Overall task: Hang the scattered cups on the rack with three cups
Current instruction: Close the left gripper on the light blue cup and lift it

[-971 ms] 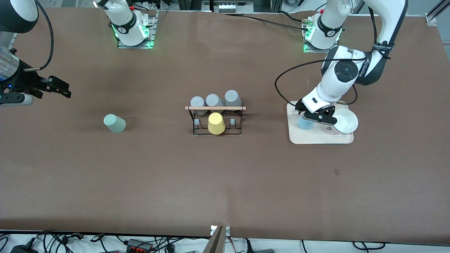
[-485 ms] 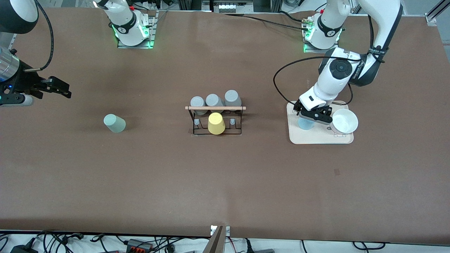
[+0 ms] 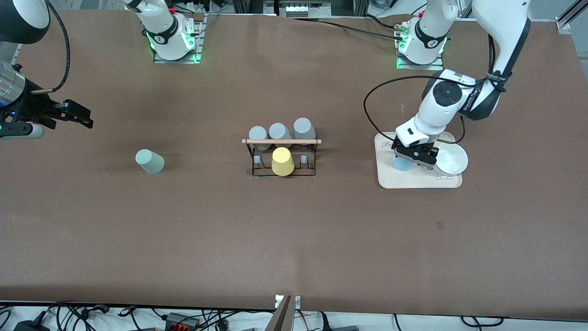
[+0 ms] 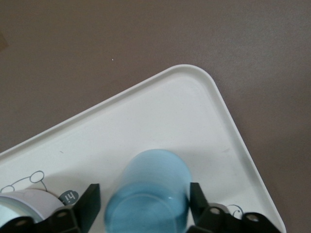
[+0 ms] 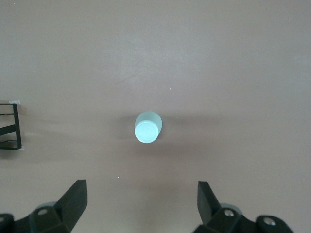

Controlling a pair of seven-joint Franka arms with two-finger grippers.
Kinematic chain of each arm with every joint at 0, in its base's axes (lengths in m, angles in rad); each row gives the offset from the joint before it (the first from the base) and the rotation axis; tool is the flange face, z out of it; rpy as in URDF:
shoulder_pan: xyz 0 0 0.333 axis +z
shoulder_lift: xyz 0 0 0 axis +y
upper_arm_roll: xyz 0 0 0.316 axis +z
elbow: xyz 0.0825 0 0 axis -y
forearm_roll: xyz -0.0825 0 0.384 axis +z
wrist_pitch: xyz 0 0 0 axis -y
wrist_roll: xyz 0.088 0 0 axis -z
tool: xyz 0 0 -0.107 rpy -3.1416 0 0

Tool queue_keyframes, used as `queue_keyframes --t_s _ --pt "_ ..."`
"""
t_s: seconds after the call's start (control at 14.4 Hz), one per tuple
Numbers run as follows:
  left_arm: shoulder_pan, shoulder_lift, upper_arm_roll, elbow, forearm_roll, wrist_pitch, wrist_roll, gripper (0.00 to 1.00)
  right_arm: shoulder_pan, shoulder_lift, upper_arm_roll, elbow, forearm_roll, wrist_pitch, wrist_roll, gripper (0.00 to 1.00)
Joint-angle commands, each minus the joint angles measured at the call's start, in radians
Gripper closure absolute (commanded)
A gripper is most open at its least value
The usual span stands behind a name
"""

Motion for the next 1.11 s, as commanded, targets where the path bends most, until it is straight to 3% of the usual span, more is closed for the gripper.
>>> queue_keyframes --t_s 0.0,0.14,0.28,0.55,0.69,0.9,1.04 --pt "0.011 -0.007 -0.007 -0.012 0.031 0.02 0.006 0.4 -0.003 0.008 0.003 0.023 0.012 -0.021 -0.008 0.0" --pt "0.007 -0.011 -0.01 -0.014 0.031 0.02 0.012 0.59 -0.003 0.008 0.003 0.023 0.012 -0.021 -0.009 0.0" --pt "0.013 -0.028 -0.013 -0.009 0.031 0.015 0.099 0.72 -0.003 0.006 0.003 0.023 0.012 -0.021 -0.008 0.0" --pt "0.002 -0.138 -0.047 0.029 0.029 -0.075 0.136 0.83 -0.003 0.008 0.003 0.023 0.012 -0.021 -0.008 0.0" --pt "0.002 -0.148 -0.111 0.139 0.022 -0.267 0.128 0.84 -0.003 0.008 0.003 0.023 0.012 -0.021 -0.008 0.0" --pt "-0.009 -0.093 -0.173 0.416 -0.006 -0.62 0.119 0.84 0.002 0.006 0.005 0.025 0.011 -0.021 -0.008 0.0" --pt "-0.01 -0.022 -0.185 0.616 -0.122 -0.83 0.119 0.84 0.004 0.006 0.005 0.025 0.011 -0.021 -0.008 0.0"
